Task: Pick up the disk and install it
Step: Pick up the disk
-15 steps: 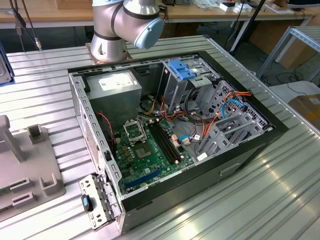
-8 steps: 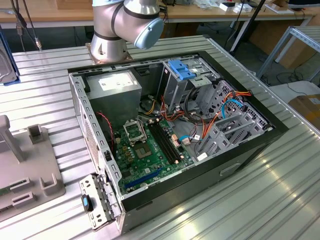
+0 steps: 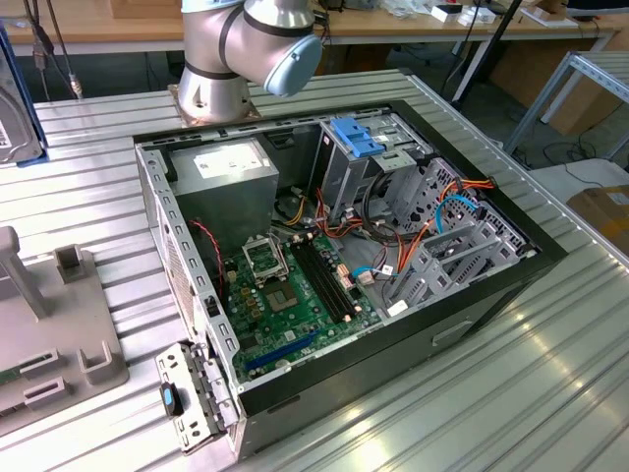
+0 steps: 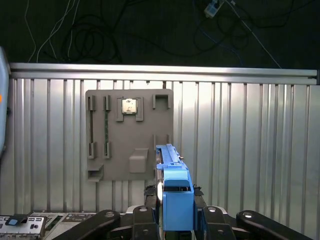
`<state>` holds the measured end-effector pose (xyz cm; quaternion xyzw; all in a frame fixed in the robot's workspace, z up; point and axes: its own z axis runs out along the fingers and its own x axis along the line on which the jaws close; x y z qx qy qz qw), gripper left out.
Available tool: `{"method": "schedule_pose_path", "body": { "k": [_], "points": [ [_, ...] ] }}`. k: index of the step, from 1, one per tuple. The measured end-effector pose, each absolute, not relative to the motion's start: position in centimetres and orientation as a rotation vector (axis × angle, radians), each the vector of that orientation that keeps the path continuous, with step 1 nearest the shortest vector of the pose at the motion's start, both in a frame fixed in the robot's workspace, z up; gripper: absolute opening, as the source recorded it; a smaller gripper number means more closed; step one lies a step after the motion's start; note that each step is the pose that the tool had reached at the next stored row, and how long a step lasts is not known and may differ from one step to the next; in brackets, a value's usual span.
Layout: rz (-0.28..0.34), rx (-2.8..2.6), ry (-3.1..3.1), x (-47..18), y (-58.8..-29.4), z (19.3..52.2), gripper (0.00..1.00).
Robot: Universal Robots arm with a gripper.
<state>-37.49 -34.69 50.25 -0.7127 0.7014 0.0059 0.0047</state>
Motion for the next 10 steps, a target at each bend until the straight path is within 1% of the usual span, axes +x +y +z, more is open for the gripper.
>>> {"method": "schedule_pose_path", "body": {
  "k": [10],
  "points": [
    [0.019,-2.232,2.197,-35.4,-34.7,50.2,0.37]
  ]
}}
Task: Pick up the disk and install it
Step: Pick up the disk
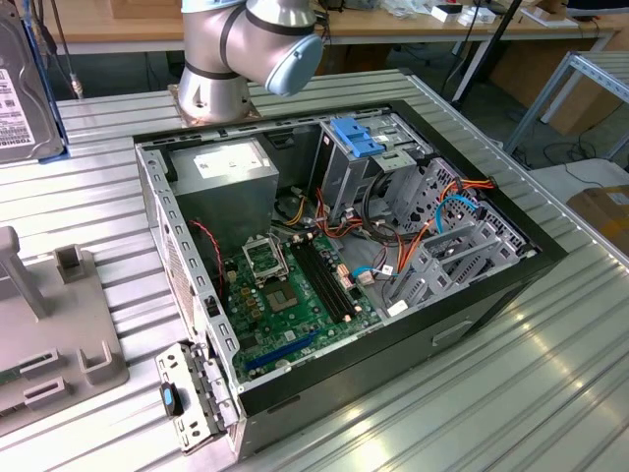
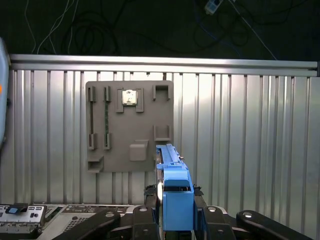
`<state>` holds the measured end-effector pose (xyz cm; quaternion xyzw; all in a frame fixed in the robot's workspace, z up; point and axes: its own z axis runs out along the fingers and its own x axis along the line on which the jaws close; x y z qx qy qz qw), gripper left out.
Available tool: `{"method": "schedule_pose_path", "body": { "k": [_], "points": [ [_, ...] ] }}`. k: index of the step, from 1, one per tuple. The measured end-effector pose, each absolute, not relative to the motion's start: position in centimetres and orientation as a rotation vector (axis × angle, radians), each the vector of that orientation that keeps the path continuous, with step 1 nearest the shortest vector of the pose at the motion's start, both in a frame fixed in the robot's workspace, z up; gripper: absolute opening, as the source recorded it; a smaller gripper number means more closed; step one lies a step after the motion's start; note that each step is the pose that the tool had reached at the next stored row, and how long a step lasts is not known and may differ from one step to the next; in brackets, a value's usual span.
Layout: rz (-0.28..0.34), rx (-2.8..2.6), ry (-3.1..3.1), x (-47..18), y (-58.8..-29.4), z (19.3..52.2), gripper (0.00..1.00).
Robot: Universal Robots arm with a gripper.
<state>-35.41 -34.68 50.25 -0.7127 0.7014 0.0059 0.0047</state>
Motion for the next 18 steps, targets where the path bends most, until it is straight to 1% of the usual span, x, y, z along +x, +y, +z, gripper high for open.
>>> {"method": "schedule_pose_path", "body": {
  "k": [10,18],
  "points": [
    [0.019,-2.232,2.197,-35.3,-34.7,50.8,0.37],
    [0.019,-2.232,2.197,-32.7,-34.7,50.8,0.37]
  ]
}}
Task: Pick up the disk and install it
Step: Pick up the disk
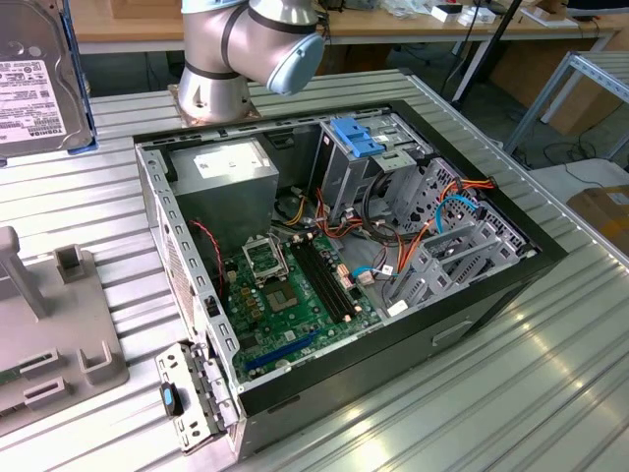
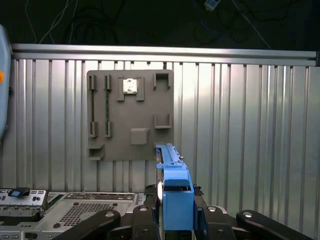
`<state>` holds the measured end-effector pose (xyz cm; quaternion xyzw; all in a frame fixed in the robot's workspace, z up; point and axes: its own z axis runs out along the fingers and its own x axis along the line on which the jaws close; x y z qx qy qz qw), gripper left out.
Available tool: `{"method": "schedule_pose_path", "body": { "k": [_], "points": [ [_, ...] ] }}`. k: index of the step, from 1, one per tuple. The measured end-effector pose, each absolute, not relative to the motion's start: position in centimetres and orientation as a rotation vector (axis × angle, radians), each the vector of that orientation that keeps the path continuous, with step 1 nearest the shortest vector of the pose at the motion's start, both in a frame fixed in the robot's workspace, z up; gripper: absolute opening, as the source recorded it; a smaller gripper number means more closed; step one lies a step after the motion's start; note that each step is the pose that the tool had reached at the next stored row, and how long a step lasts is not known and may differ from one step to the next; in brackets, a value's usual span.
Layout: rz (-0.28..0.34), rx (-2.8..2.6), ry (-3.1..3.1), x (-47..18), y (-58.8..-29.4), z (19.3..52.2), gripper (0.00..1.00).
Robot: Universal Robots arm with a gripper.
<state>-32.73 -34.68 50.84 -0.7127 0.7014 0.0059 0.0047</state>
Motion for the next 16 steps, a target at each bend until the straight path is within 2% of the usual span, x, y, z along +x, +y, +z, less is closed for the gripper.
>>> {"method": "schedule_pose_path", "body": {
  "k": [16],
  "points": [
    [0.019,-2.232,2.197,-29.7,-34.7,50.8,0.37]
  ]
}}
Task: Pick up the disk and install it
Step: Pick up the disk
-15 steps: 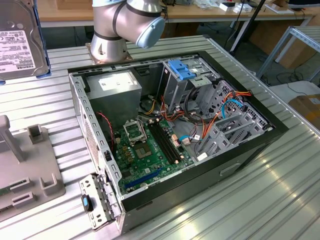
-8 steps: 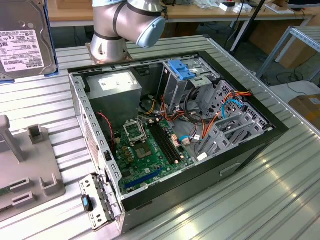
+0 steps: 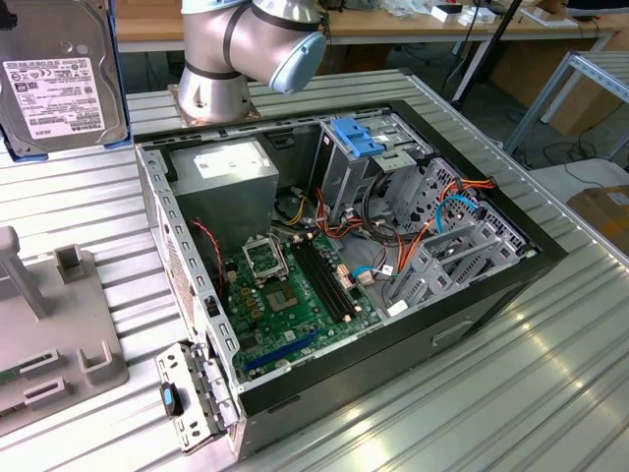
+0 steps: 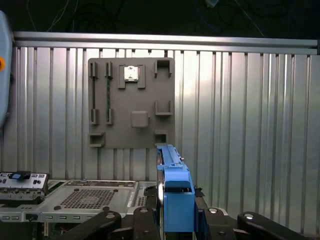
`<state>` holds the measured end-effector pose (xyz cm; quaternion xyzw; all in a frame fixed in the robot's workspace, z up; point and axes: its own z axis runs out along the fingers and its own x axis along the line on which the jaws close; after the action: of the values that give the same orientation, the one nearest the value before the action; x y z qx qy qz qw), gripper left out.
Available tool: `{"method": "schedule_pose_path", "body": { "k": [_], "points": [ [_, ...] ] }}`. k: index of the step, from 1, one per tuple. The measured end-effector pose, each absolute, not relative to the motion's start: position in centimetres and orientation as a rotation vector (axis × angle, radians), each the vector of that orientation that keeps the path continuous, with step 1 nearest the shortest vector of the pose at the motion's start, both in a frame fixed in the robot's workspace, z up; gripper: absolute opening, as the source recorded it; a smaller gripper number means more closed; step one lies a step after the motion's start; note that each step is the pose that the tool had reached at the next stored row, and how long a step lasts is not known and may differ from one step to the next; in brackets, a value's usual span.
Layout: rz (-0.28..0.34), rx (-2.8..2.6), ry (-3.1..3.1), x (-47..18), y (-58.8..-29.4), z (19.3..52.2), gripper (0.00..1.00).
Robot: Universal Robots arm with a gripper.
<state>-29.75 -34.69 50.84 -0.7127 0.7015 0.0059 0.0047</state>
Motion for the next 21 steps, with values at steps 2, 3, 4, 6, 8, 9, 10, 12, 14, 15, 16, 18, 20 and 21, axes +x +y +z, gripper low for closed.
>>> {"method": "schedule_pose_path", "body": {
  "k": [2,3,4,6,8,9,10,12,14,15,16,18,20,21],
  "points": [
    [0.019,-2.232,2.197,-29.7,-34.7,50.8,0.37],
    [0.019,-2.232,2.197,-29.7,-34.7,50.8,0.37],
    [0.019,-2.233,2.197,-29.7,-34.7,50.8,0.37],
    [0.019,-2.232,2.197,-29.4,-34.7,50.8,0.37],
    [0.019,-2.232,2.197,-29.0,-34.7,50.8,0.37],
    [0.019,-2.232,2.197,-28.6,-34.7,50.8,0.37],
    [0.019,-2.232,2.197,-27.9,-34.7,50.8,0.37],
    [0.019,-2.232,2.197,-27.3,-34.7,50.8,0.37],
    [0.019,-2.232,2.197,-26.1,-34.7,50.8,0.37],
    [0.019,-2.232,2.197,-25.8,-34.7,50.8,0.37],
    [0.019,-2.232,2.197,-25.7,-34.7,50.8,0.37],
    [0.019,-2.232,2.197,-25.3,-34.7,50.8,0.37],
    [0.019,-2.232,2.197,-25.0,-34.7,50.8,0.37],
    [0.019,-2.232,2.197,-25.0,-34.7,50.8,0.37]
  ]
}}
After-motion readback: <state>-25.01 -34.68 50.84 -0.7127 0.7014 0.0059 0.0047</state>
